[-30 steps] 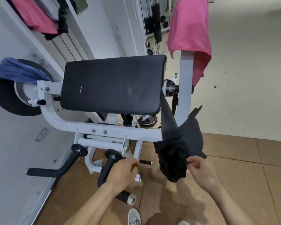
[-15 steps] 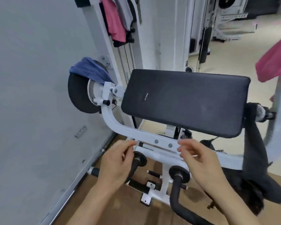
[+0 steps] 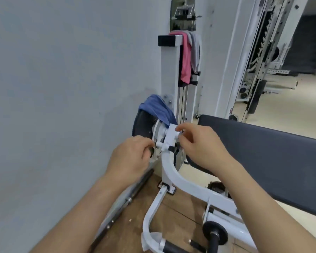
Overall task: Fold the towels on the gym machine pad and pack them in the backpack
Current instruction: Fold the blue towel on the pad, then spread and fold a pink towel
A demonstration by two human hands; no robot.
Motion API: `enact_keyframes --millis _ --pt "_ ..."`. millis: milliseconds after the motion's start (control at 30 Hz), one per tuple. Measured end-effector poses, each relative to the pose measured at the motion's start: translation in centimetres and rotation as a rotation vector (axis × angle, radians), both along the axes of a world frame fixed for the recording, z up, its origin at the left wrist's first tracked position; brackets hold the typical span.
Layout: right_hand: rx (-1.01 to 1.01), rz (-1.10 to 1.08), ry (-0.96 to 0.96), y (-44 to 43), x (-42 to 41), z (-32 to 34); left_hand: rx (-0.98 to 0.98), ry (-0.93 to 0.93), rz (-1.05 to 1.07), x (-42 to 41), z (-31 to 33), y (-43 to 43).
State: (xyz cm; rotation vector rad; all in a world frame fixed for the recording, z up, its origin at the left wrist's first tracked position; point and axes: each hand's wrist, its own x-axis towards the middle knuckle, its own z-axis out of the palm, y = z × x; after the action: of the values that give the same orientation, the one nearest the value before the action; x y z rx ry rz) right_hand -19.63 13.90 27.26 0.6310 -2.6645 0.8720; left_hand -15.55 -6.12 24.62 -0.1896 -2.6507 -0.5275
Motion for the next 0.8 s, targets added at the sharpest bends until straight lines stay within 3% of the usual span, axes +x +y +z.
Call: enact_keyframes --millis 333,633,700,800 --pt "0.137 -0.011 -0.064 -11.3 -17.6 -1.8 -0.178 -0.114 0.024 -15.1 0.3 -9.3" --pt "0.138 -0.369 -0.082 -16.9 -29.4 -8.3 -0.035 -0.111 -0.105 -30.9 -2.2 -11.2" --pt "0.063 -0.357 -0.068 -17.1 -30.5 -9.2 -0.096 -0.229 -0.157 -33.3 -3.1 -11.4" --pt "-0.279 -0.189 -0.22 -16.6 -31.2 -9.4 -0.174 -0.352 -0.177 -35.5 -4.6 -11.8"
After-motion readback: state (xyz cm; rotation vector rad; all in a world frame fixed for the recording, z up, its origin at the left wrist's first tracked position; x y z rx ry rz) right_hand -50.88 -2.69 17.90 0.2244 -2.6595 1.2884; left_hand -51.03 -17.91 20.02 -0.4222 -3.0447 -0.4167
